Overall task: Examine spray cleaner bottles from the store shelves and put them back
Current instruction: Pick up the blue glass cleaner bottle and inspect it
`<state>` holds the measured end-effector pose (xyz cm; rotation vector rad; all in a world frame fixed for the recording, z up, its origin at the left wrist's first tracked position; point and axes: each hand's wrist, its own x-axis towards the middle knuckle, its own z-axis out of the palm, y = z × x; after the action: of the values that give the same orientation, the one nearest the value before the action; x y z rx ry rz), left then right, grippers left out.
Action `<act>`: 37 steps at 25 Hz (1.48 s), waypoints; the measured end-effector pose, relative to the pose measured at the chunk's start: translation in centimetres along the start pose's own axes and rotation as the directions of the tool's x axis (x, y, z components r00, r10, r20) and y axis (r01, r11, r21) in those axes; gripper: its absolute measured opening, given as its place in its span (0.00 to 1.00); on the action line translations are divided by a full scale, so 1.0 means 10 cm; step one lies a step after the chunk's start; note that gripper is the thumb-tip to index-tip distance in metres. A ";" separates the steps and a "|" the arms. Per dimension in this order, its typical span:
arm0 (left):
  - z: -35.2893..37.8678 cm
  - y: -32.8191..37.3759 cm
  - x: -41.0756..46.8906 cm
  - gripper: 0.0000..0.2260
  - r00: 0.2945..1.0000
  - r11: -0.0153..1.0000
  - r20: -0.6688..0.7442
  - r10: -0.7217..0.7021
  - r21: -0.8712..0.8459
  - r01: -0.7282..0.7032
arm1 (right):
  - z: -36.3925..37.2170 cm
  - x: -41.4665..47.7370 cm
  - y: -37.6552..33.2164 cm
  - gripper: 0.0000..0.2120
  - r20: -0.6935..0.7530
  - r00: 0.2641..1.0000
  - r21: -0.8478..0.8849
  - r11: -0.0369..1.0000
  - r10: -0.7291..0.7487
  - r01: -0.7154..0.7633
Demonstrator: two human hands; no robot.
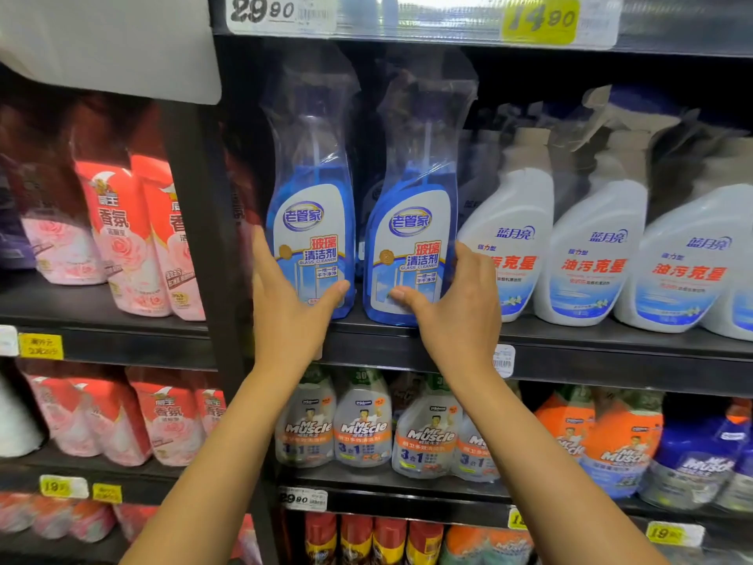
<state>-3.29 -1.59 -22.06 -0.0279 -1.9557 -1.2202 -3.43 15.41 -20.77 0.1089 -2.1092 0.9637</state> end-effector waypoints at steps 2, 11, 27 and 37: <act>-0.03 -0.08 0.11 0.48 0.996 0.995 0.031 -0.084 -0.046 0.086 | 0.03 0.01 -0.02 0.37 -0.013 1.000 -0.049 0.999 -0.019 0.019; -0.06 -0.08 0.09 0.37 0.997 0.989 0.022 -0.080 -0.123 0.082 | 0.12 -0.01 -0.01 0.42 -0.031 0.999 -0.169 0.985 -0.042 0.036; -0.44 0.34 -0.76 0.23 0.840 0.564 0.490 -0.234 -0.635 0.528 | -0.41 -0.50 -0.13 0.21 0.562 0.827 0.537 0.762 -0.004 -0.361; -0.49 0.35 -1.35 0.27 0.872 0.604 0.475 -0.116 -0.663 0.442 | -0.86 -1.09 -0.03 0.20 0.662 0.729 0.613 0.685 -0.173 -0.394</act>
<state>10.17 1.63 -27.10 -0.4357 -1.6292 -2.3575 9.53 18.37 -24.83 0.8703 -2.2116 2.0763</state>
